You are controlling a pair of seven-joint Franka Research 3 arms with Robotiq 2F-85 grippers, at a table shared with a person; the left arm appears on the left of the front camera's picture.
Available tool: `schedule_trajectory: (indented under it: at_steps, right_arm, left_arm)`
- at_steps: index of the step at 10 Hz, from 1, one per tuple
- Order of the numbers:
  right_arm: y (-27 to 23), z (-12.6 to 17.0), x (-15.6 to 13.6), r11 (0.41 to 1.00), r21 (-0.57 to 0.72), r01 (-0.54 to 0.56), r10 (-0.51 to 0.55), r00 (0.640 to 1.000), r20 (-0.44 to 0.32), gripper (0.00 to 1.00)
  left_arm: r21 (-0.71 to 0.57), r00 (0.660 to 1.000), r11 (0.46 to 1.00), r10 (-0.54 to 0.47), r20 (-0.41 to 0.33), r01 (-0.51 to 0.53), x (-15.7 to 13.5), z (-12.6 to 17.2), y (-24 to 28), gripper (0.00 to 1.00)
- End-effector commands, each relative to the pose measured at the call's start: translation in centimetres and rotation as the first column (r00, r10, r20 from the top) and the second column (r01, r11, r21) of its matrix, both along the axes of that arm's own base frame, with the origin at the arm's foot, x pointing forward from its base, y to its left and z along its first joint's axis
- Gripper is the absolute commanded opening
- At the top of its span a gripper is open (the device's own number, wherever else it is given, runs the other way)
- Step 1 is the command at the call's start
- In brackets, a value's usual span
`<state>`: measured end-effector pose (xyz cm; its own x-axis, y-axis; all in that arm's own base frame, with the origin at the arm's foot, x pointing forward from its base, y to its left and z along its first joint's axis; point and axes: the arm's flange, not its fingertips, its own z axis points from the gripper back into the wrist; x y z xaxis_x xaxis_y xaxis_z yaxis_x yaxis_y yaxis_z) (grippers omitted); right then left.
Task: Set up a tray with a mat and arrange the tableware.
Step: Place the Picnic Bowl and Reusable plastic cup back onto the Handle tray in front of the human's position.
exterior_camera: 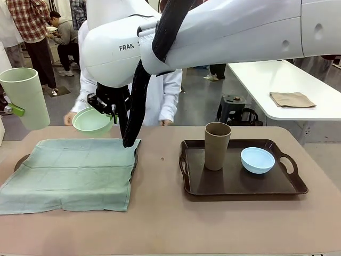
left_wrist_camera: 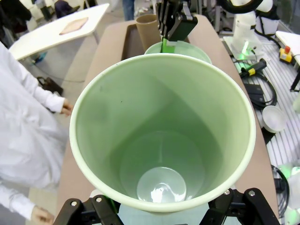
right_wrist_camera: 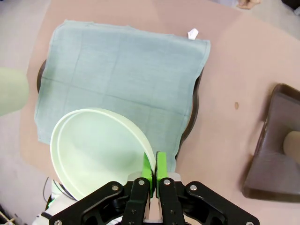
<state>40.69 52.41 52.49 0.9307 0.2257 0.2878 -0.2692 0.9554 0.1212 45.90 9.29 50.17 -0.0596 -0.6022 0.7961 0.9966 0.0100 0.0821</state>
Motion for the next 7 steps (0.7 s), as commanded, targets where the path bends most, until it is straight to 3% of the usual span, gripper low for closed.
schedule_trajectory:
  at_steps: [1,4,7]
  right_arm:
    - [-0.2,-2.2,1.8,1.0,0.021,-0.002,0.003,0.999,-0.046,0.04]
    - [0.2,-7.8,5.3,0.998,0.051,-0.037,0.041,0.995,-0.086,0.04]
    - [1.4,-11.5,7.5,0.996,0.087,-0.032,0.042,0.992,-0.116,0.04]
  left_arm:
    - [0.0,1.0,1.0,-0.026,0.01,0.026,0.9,-2.4,-0.3,0.84]
    - [-0.058,0.999,0.997,-0.051,-0.011,0.051,2.7,-8.0,-1.1,0.84]
    - [-0.116,0.997,0.991,-0.07,-0.024,0.067,3.9,-11.1,-1.5,0.84]
